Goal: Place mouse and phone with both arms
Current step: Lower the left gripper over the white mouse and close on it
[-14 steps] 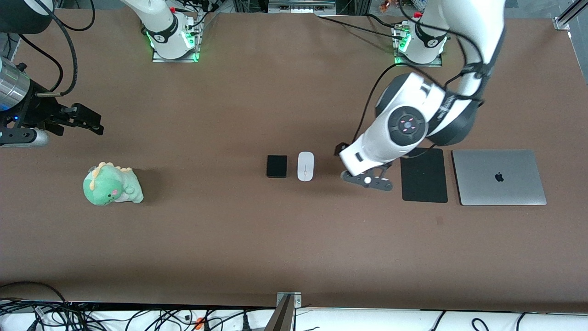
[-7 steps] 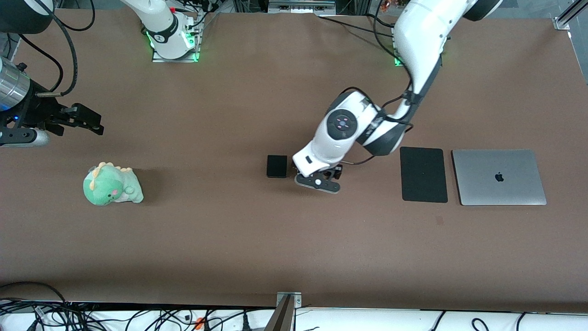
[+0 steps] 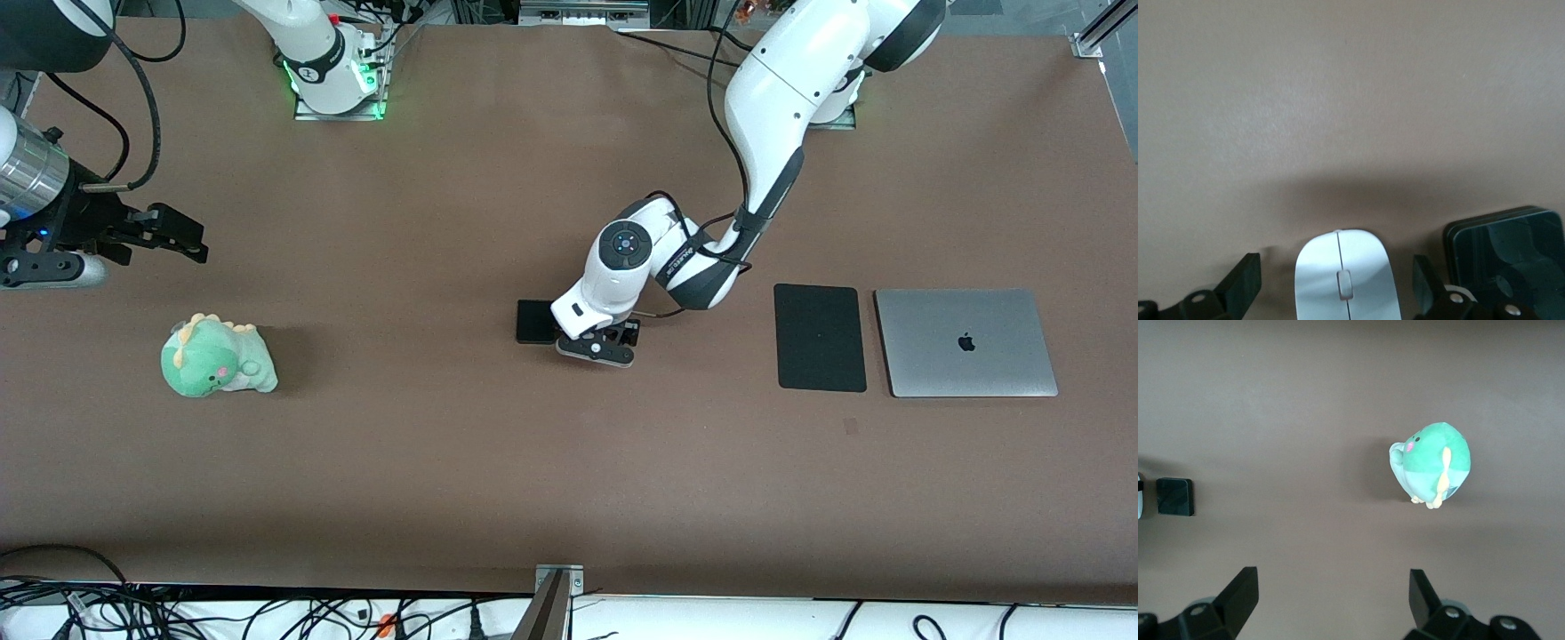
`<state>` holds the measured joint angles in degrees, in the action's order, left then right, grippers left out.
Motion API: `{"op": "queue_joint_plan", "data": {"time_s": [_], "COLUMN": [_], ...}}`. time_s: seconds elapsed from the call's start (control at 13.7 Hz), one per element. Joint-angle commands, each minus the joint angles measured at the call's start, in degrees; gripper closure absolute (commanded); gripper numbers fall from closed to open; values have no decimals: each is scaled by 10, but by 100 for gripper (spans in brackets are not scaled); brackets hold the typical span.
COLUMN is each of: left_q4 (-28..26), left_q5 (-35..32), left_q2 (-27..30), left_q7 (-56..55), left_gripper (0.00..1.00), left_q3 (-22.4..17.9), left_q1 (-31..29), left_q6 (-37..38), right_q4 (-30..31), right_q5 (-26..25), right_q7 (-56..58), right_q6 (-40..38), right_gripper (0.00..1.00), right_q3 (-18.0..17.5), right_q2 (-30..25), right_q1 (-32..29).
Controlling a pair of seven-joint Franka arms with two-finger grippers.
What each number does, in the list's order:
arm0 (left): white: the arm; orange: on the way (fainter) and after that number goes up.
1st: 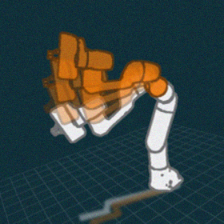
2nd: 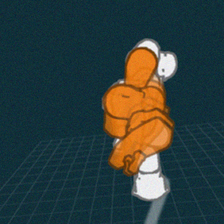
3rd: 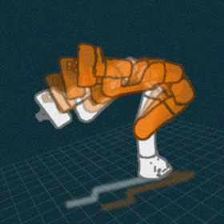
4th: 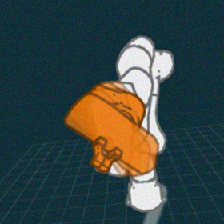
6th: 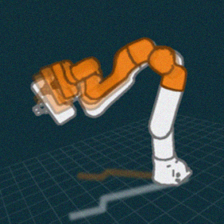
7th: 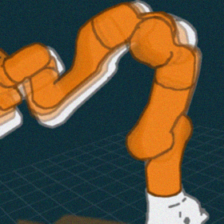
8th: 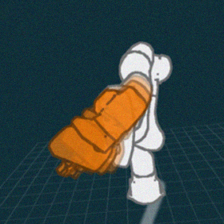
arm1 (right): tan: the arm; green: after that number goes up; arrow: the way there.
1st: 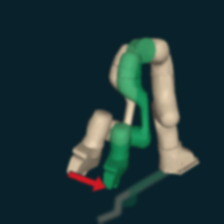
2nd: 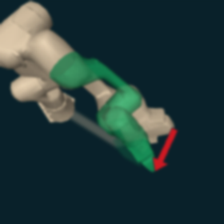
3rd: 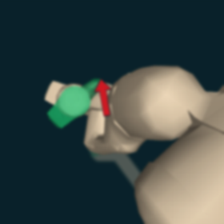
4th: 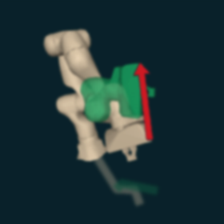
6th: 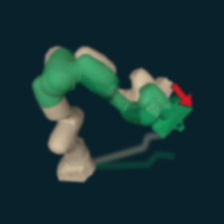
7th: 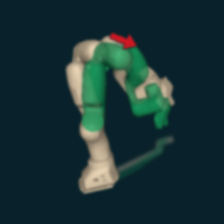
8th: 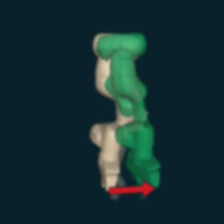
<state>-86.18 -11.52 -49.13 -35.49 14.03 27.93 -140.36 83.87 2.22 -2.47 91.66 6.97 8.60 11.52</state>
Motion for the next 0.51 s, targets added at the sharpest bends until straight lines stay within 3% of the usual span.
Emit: {"op": "queue_joint_plan", "data": {"time_s": [0.0, 0.29, 0.36, 0.44], "left_q4": [-28, -34, -33, -31], "left_q5": [-17, -18, -18, -18], "left_q2": [17, 19, 20, 23], "left_q7": [-23, -34, -29, -33], "left_gripper": [0, 0, 22, 74], "left_q3": [-8, -8, -8, -8], "left_q1": [15, 20, 24, 27], "left_q6": [-6, -5, -5, 3], "right_q4": [-5, -2, 0, 1], "right_q5": [-23, -25, -25, -25], "right_q7": [0, 0, 0, 0], "right_q6": [-2, -7, -8, -8], "right_gripper": [0, 0, 0, 0], "right_q3": [-1, -1, -1, -1], "right_q2": [2, 2, 2, 3], "right_q1": [15, 18, 18, 18]}}
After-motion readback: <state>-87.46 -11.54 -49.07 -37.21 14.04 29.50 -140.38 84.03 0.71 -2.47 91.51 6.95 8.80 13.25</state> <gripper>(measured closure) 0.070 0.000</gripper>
